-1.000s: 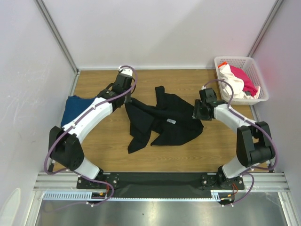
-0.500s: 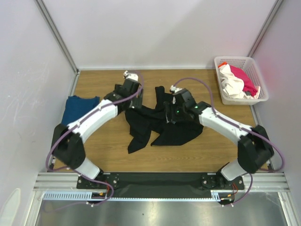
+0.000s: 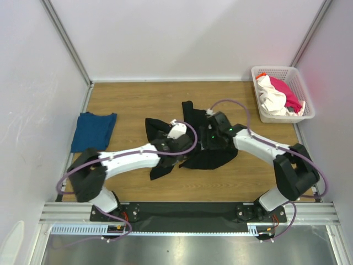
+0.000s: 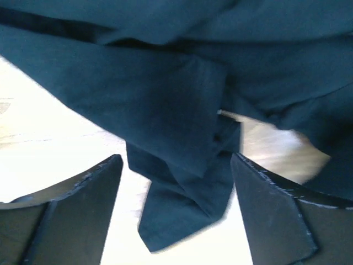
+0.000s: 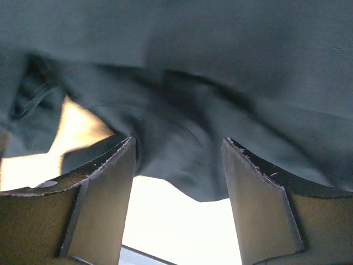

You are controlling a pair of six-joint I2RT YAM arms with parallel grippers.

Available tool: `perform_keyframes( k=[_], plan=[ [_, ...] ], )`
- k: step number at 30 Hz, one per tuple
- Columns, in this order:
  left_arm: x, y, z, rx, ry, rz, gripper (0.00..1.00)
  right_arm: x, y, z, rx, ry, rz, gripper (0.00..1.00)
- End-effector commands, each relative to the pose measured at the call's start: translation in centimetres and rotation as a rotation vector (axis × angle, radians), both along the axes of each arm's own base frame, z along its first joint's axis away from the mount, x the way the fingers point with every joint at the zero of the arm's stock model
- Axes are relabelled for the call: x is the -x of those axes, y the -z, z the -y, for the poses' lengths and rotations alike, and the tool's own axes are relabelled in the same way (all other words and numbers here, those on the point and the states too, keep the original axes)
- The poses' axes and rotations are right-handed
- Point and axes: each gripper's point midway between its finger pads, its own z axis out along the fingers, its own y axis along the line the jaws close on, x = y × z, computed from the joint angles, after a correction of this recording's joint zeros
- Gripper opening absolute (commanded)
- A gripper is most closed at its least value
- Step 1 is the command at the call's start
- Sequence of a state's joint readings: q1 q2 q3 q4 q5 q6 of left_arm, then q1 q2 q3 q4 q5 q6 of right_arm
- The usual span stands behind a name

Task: Fold and stack the t-shirts
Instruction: Flatten the tshirt out

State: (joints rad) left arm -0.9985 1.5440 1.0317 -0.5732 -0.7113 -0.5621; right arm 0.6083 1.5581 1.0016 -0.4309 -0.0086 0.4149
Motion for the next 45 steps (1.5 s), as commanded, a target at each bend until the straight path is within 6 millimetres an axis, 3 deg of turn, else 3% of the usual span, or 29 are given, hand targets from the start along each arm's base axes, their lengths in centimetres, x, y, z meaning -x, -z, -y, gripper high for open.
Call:
perform_keyframes(
  k=[1, 6, 11, 13, 22, 28, 32, 33, 34, 36, 41, 45],
  plan=[
    [-1.8, 0.4, 0.5, -0.055, -0.069, 0.077, 0.85, -1.8, -3.0, 3.3, -0.04, 0.119, 0.079, 0.68],
    [-4.1, -0.4, 2.5, -0.046, -0.063, 0.153, 0.77, -2.3, -4.1, 6.0, -0.039, 0.184, 0.117, 0.69],
    [-5.0, 1.4, 3.5, -0.051, -0.05, 0.129, 0.68, -2.0, -3.7, 6.9, -0.036, 0.202, 0.108, 0.69],
    [-5.3, 1.6, 3.4, -0.058, -0.058, 0.128, 0.62, -2.0, -3.9, 6.9, -0.042, 0.203, 0.113, 0.69],
    [-5.6, 3.3, 2.7, -0.059, -0.063, 0.098, 0.62, -2.5, -4.0, 7.0, -0.044, 0.204, 0.117, 0.69],
    [-6.0, 4.5, 1.9, -0.068, -0.085, 0.084, 0.44, -2.7, -3.8, 7.1, -0.043, 0.209, 0.111, 0.69],
    [-5.8, 4.9, 1.7, -0.063, -0.078, 0.064, 0.48, -2.6, -3.8, 7.1, -0.043, 0.21, 0.109, 0.69],
    [-5.7, 5.0, 1.9, -0.055, -0.073, 0.055, 0.53, -2.6, -3.8, 7.1, -0.042, 0.21, 0.108, 0.69],
    [-5.6, 5.2, 1.9, -0.052, -0.067, 0.045, 0.68, -2.6, -3.8, 7.0, -0.043, 0.21, 0.107, 0.69],
    [-5.4, 5.4, 2.2, -0.033, -0.058, 0.037, 0.78, -2.7, -3.6, 7.0, -0.043, 0.211, 0.106, 0.69],
    [-5.3, 6.0, 2.3, -0.033, -0.053, 0.024, 0.77, -2.7, -3.4, 7.0, -0.042, 0.215, 0.099, 0.69],
    [-5.4, 6.3, 1.8, -0.06, -0.07, 0.033, 0.61, -2.8, -3.5, 7.0, -0.043, 0.215, 0.102, 0.69]
  ],
)
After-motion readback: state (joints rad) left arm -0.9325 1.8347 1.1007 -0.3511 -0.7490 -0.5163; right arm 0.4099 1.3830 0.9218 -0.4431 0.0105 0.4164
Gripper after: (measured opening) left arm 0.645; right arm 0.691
